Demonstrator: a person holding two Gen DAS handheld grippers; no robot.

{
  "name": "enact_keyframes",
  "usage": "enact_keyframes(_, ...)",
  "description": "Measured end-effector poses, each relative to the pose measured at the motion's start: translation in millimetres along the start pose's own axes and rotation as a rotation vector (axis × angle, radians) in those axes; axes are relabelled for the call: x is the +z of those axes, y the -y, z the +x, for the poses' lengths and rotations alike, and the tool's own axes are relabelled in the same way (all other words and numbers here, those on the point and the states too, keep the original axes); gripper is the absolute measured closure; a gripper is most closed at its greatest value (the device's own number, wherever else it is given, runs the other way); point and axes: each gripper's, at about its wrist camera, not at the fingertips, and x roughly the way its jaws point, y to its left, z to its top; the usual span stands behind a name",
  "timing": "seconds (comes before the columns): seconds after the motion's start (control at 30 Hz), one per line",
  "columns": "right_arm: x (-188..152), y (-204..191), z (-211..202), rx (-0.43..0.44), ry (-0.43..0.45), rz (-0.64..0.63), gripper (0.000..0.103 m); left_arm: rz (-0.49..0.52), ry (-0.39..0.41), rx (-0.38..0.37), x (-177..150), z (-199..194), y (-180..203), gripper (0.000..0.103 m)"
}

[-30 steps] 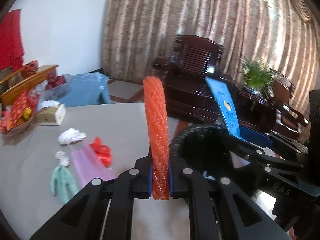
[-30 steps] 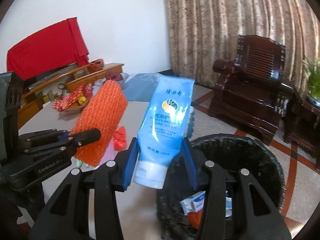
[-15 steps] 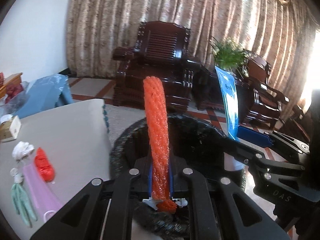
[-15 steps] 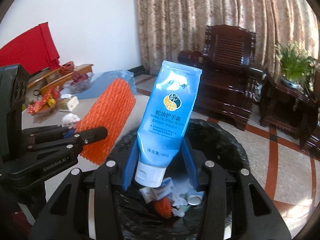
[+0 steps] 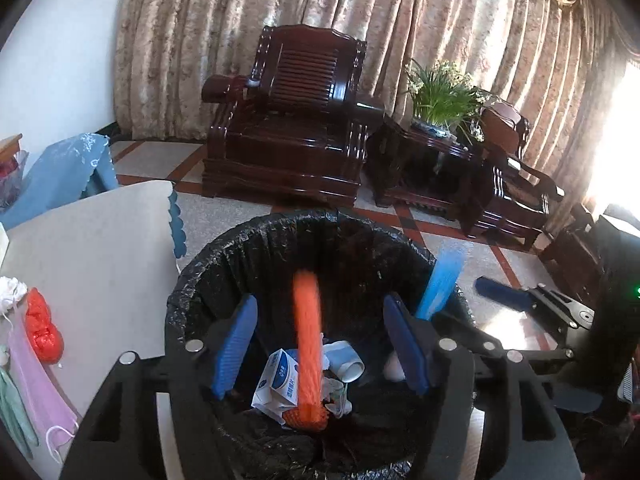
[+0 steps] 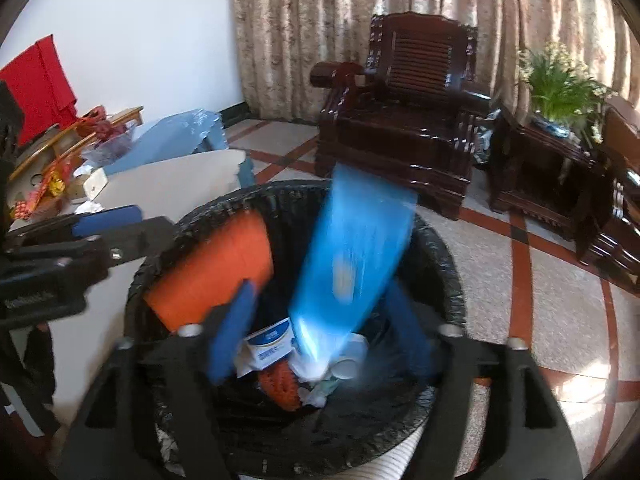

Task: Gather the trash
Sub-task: 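Open both tools to drop the tube and foam net into the bin, then move both tools back over the table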

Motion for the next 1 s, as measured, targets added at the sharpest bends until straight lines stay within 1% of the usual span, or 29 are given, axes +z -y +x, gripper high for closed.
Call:
enact_keyframes(0.03,0,1,-2,-0.003,0.004,0.008,0.022,-0.004,0.003,0.009,0,-3,-2,0.034)
enact_keyframes(0.07,2,2,-4,-0.008,0.013,0.020,0.013,-0.007,0.008,0.014,0,-5,-3,0.031)
enact_keyframes(0.1,3,4,-7,-0.007,0.024,0.032,0.011,-0.010,0.016,0.020,1,-8,-5,0.030)
enact_keyframes(0.17,5,5,-12,0.015,0.037,0.059,0.010,-0.012,0.031,0.042,1,-16,-10,0.023)
enact_keyframes(0.2,7,4,-16,0.028,0.044,0.075,0.007,-0.011,0.043,0.058,1,-22,-14,0.021)
enact_keyframes(0.27,11,0,-21,0.053,0.060,0.091,0.007,-0.005,0.060,0.089,2,-33,-21,0.017)
enact_keyframes(0.37,19,-11,-26,0.081,0.080,0.088,0.007,0.002,0.082,0.148,-1,-53,-35,0.014)
enact_keyframes(0.43,24,-20,-29,0.110,0.092,0.085,0.007,-0.013,0.093,0.187,-4,-67,-48,0.014)
enact_keyframes(0.53,31,-45,-31,0.163,0.112,0.061,0.007,-0.060,0.103,0.247,-11,-88,-72,0.014)
enact_keyframes(0.7,43,-94,-25,0.254,0.117,-0.001,0.006,-0.100,0.119,0.364,-29,-117,-110,0.014)
enact_keyframes(0.87,50,-144,-18,0.325,0.130,-0.085,0.006,-0.153,0.128,0.474,-50,-144,-152,0.014)
enact_keyframes(1.0,54,-174,-10,0.367,0.137,-0.126,0.006,-0.181,0.126,0.544,-64,-156,-179,0.014)
